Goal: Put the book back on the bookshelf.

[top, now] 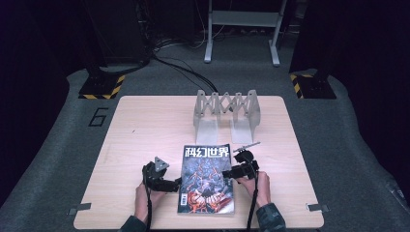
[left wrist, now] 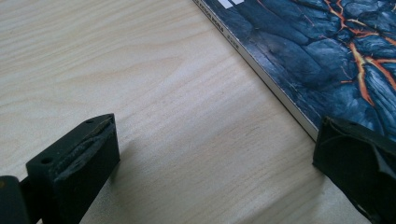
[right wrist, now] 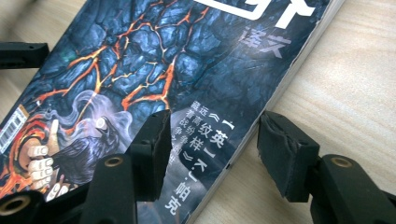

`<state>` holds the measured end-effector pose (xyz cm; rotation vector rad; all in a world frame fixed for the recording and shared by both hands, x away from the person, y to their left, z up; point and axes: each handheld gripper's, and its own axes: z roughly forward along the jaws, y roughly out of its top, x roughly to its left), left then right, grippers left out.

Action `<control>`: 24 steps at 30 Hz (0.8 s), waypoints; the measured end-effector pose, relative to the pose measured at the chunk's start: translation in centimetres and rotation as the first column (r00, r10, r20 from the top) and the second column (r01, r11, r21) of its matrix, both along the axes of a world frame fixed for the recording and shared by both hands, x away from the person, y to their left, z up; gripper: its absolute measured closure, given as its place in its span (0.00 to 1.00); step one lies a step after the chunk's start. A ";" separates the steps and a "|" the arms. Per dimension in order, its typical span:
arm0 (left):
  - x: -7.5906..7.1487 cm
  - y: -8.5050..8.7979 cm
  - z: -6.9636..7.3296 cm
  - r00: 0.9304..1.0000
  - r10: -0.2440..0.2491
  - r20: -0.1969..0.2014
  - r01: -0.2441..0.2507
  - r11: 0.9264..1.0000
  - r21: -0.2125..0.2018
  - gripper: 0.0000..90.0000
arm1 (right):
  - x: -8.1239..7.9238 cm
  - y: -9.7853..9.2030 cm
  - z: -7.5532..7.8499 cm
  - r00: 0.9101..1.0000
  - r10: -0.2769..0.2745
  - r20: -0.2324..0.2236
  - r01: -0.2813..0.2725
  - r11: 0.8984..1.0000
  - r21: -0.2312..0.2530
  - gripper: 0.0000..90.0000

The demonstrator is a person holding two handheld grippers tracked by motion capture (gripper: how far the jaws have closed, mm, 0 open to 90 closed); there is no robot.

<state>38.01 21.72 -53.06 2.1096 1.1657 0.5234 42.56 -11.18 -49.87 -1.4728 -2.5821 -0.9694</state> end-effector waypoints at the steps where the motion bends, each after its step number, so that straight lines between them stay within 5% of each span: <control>1: 0.0 0.0 0.0 1.000 0.000 0.000 0.000 1.000 0.001 0.00 | 0.0 0.1 0.0 1.000 -0.011 -0.001 0.011 1.000 -0.006 0.49; 16: 0.0 0.0 0.0 1.000 -0.004 0.002 0.004 1.000 0.003 0.00 | 0.1 1.0 0.3 0.995 -0.083 -0.049 0.080 0.995 -0.065 0.56; 24: 0.0 0.0 0.0 1.000 -0.004 0.001 0.004 1.000 0.003 0.00 | 0.2 -0.2 0.1 0.989 -0.122 -0.079 0.122 0.993 -0.002 0.69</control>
